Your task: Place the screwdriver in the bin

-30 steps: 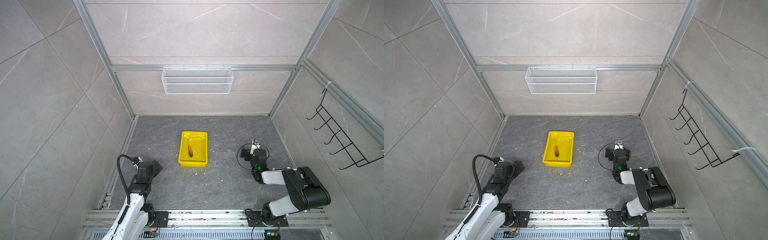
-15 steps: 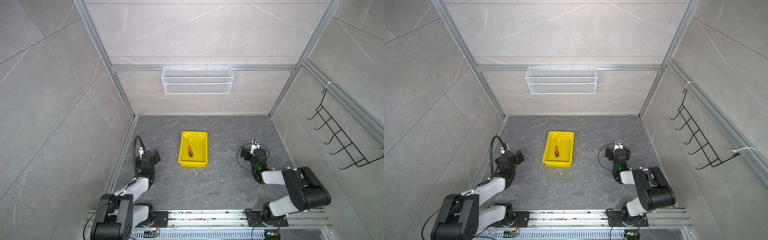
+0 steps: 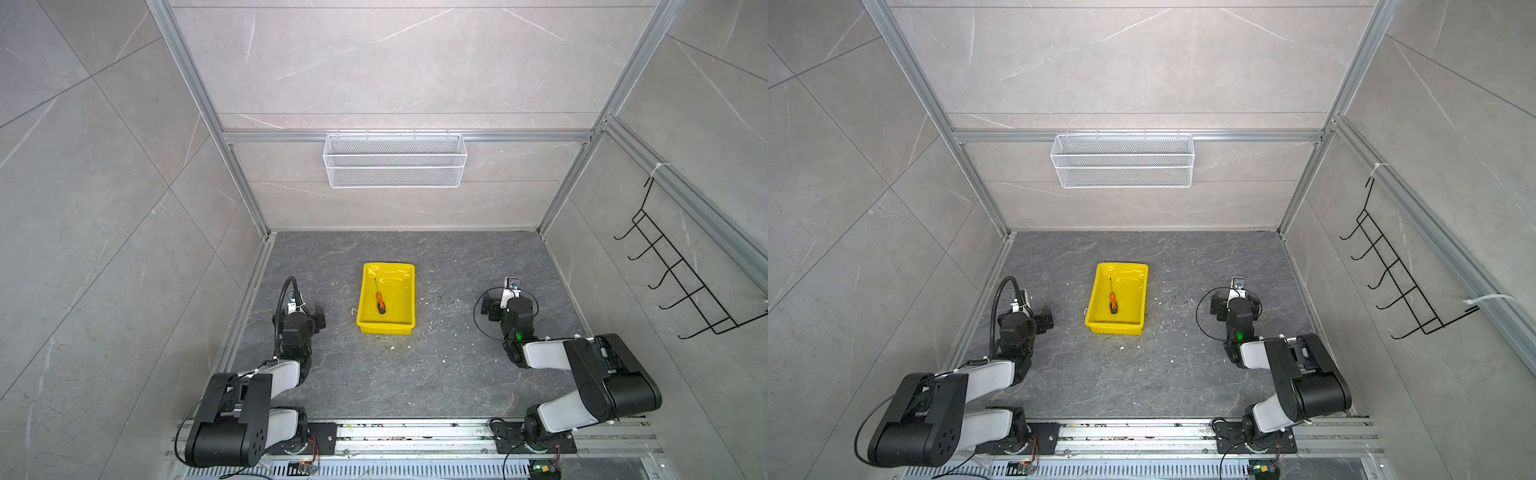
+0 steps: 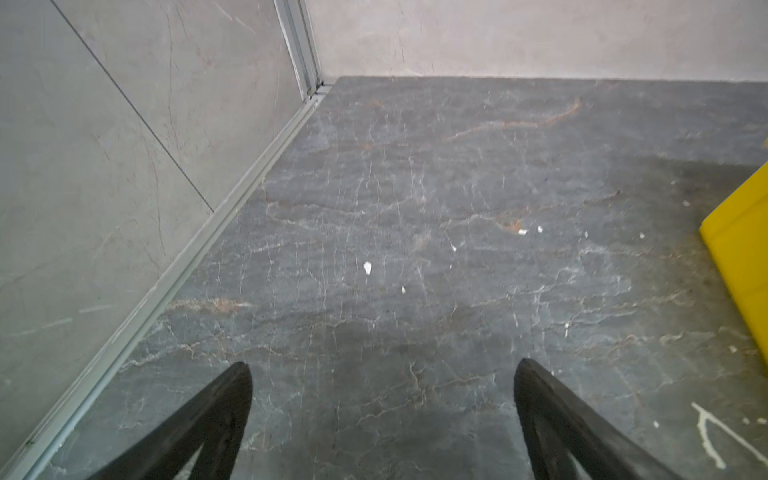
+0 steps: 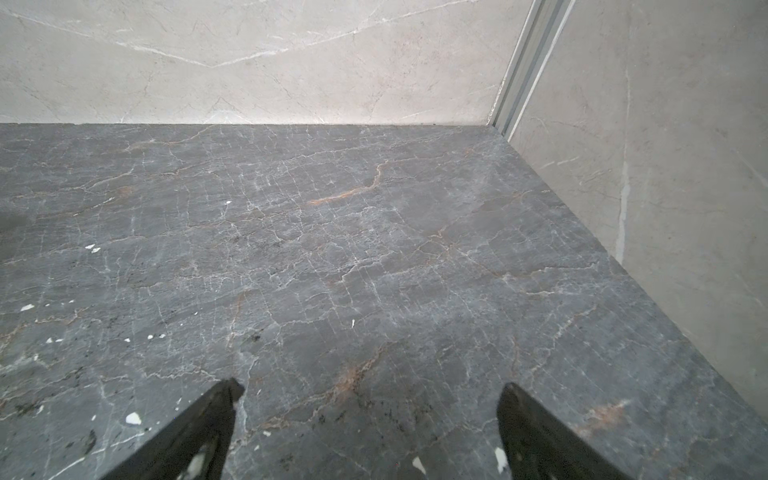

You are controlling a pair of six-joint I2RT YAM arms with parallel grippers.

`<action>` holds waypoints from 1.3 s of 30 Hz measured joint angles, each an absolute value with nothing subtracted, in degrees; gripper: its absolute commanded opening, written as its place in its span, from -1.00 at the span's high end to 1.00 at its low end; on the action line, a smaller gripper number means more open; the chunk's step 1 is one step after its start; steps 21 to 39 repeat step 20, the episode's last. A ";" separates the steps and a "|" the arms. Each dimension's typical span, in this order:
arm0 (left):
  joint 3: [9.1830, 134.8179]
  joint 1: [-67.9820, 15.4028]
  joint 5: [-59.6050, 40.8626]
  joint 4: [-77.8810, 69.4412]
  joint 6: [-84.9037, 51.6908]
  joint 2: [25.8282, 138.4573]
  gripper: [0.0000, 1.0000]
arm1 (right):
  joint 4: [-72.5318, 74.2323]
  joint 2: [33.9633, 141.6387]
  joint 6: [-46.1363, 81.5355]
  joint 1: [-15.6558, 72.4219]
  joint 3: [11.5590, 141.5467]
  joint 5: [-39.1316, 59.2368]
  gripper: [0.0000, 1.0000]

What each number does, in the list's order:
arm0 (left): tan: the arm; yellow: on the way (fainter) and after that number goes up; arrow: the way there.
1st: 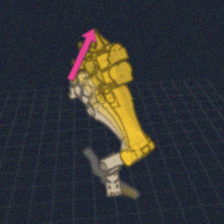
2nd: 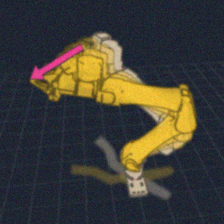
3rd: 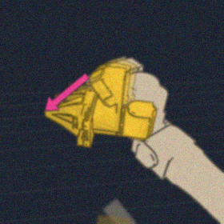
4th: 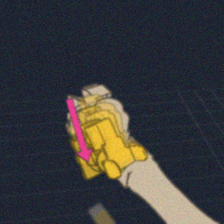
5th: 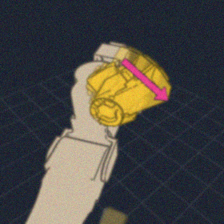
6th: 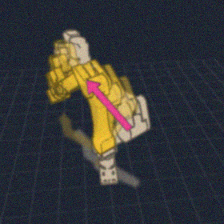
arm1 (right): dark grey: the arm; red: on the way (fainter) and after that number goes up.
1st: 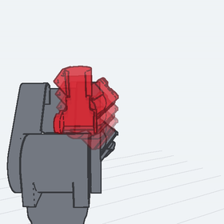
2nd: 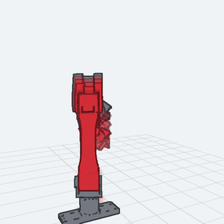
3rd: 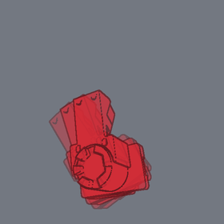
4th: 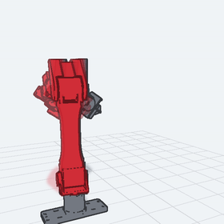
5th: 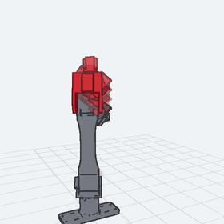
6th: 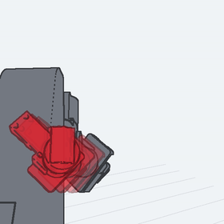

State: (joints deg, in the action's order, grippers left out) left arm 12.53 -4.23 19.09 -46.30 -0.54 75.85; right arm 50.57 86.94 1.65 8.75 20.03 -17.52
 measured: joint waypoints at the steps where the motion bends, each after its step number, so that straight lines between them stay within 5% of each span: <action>1: 12.58 -4.16 18.68 -48.31 -0.10 77.93 -1.00 | 50.63 86.94 1.65 8.75 20.03 -17.52 -0.98; 5: 12.62 -4.08 16.80 -56.40 1.54 87.46 -1.00 | 50.89 86.94 1.65 8.75 20.03 -17.52 -0.98; 39: 18.17 -0.32 10.37 -50.92 1.48 87.15 -1.00 | 50.89 86.94 1.65 8.75 20.03 -17.08 -0.98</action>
